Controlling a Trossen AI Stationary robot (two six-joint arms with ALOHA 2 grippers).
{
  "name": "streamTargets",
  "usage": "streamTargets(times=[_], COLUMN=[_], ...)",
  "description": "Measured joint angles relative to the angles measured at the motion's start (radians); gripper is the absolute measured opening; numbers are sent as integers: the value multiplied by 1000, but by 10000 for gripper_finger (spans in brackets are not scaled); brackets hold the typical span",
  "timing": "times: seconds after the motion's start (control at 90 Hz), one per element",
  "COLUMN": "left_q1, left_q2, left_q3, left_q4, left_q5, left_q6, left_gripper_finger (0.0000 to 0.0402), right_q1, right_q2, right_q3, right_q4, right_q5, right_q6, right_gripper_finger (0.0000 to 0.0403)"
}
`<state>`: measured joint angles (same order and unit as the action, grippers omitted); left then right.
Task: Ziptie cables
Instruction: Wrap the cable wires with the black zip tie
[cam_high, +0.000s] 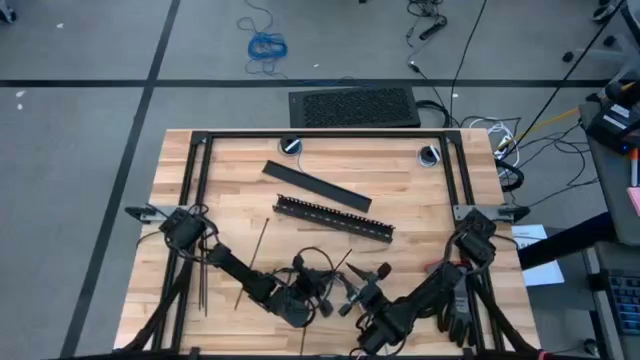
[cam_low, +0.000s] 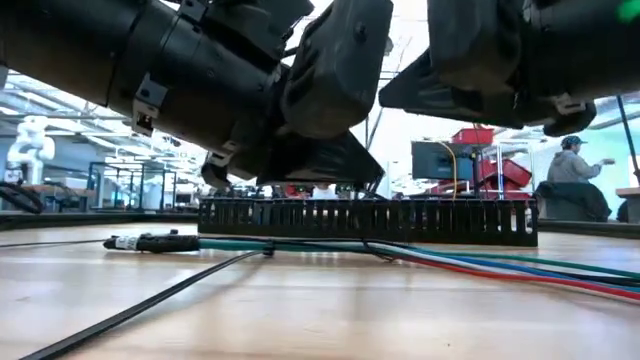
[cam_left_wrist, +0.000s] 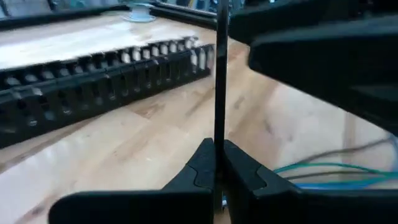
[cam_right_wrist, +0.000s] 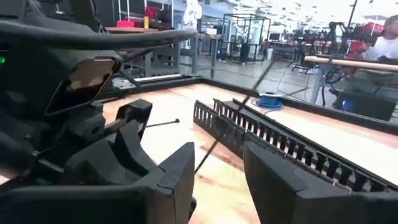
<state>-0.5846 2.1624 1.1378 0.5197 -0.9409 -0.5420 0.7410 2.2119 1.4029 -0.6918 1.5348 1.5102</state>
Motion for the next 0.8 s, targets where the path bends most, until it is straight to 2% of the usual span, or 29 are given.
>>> streamTargets(times=[0.133, 0.267, 0.433, 0.8], left_q1=[-3, -11, -11, -4], left_q2=[0, 0, 0, 0], left_q3=[0, 0, 0, 0], left_q4=[83, 144, 126, 121], left_q5=[88, 76, 64, 19], left_q6=[74, 135, 132, 133], left_gripper_finger=[17, 17, 17, 17], right_q1=[0, 9, 36, 38], right_q2=[-19, -19, -19, -18], right_q3=[0, 0, 0, 0], right_q4=[1, 8, 9, 11], right_q5=[-23, -25, -25, -40], right_q6=[9, 19, 21, 42], right_gripper_finger=[102, 86, 67, 63])
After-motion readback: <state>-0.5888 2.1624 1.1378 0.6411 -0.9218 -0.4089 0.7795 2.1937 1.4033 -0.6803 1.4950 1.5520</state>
